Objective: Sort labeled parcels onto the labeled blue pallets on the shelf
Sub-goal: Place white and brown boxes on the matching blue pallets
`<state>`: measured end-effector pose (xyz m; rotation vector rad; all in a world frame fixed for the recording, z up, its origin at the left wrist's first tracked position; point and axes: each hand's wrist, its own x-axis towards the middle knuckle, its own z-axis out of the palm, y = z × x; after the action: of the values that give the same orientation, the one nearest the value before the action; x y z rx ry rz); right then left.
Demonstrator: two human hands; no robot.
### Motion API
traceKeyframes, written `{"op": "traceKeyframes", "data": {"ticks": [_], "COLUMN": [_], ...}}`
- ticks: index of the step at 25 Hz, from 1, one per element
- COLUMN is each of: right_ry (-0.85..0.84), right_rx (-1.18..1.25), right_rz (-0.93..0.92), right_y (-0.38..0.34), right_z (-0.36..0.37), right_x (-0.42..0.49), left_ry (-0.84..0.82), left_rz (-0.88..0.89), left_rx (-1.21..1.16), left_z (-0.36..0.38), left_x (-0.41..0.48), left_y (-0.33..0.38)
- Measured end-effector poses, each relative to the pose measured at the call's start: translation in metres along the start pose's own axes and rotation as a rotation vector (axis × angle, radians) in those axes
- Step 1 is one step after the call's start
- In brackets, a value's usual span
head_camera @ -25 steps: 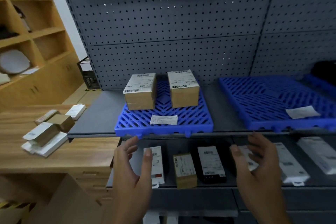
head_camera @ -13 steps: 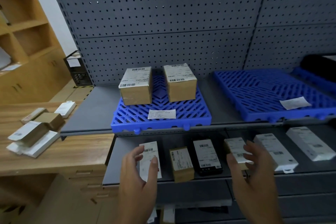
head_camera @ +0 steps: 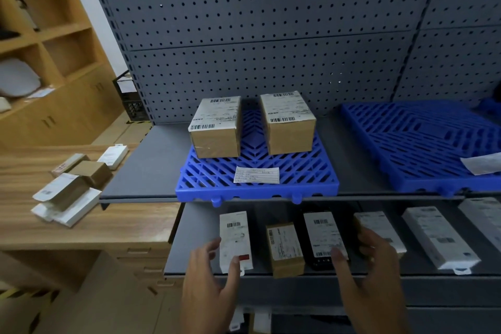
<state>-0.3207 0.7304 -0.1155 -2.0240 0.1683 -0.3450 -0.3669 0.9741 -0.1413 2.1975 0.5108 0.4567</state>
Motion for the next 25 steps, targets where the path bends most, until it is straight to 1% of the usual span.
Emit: {"op": "traceKeyframes", "data": {"ticks": [3, 5, 6, 8, 11, 14, 16, 18, 19, 21, 23, 25], "right_ry": [0.025, -0.008, -0.025, -0.052, -0.073, -0.109, -0.173, -0.25, -0.273, -0.246, -0.188, -0.197], "right_rx": [-0.219, -0.375, -0.426, -0.459, -0.442, -0.403, -0.329, -0.204, -0.157, -0.115, -0.099, -0.1], "right_rz": [-0.095, -0.181, -0.207, -0.206, -0.206, -0.202, -0.099, 0.027, 0.054, 0.039, 0.016, -0.003], "right_y": [0.025, 0.062, 0.082, 0.119, 0.151, 0.16, 0.158, 0.155, 0.156, 0.162, 0.169, 0.165], "right_z": [0.034, 0.077, 0.1, 0.139, 0.177, 0.194, 0.2, 0.205, 0.208, 0.212, 0.212, 0.204], "right_x": [0.0, 0.003, 0.004, 0.008, 0.008, 0.009, 0.011, 0.01, 0.009, 0.006, 0.005, 0.005], "left_ry": [0.023, 0.023, 0.015, 0.038, 0.05, 0.083, 0.086, 0.06, 0.039, 0.058, 0.129, 0.095], "left_rz": [0.026, -0.018, -0.043, -0.029, -0.001, -0.014, -0.083, -0.163, -0.188, -0.179, -0.199, -0.215], "left_rx": [0.132, 0.288, 0.356, 0.389, 0.39, 0.365, 0.341, 0.258, 0.219, 0.173, 0.156, 0.115], "left_z": [0.022, 0.059, 0.081, 0.122, 0.155, 0.168, 0.175, 0.183, 0.187, 0.191, 0.189, 0.18], "left_x": [0.013, 0.026, 0.033, 0.043, 0.044, 0.047, 0.05, 0.055, 0.056, 0.055, 0.057, 0.049], "left_y": [-0.028, -0.059, -0.077, -0.109, -0.132, -0.144, -0.146, -0.152, -0.156, -0.165, -0.167, -0.164]}}
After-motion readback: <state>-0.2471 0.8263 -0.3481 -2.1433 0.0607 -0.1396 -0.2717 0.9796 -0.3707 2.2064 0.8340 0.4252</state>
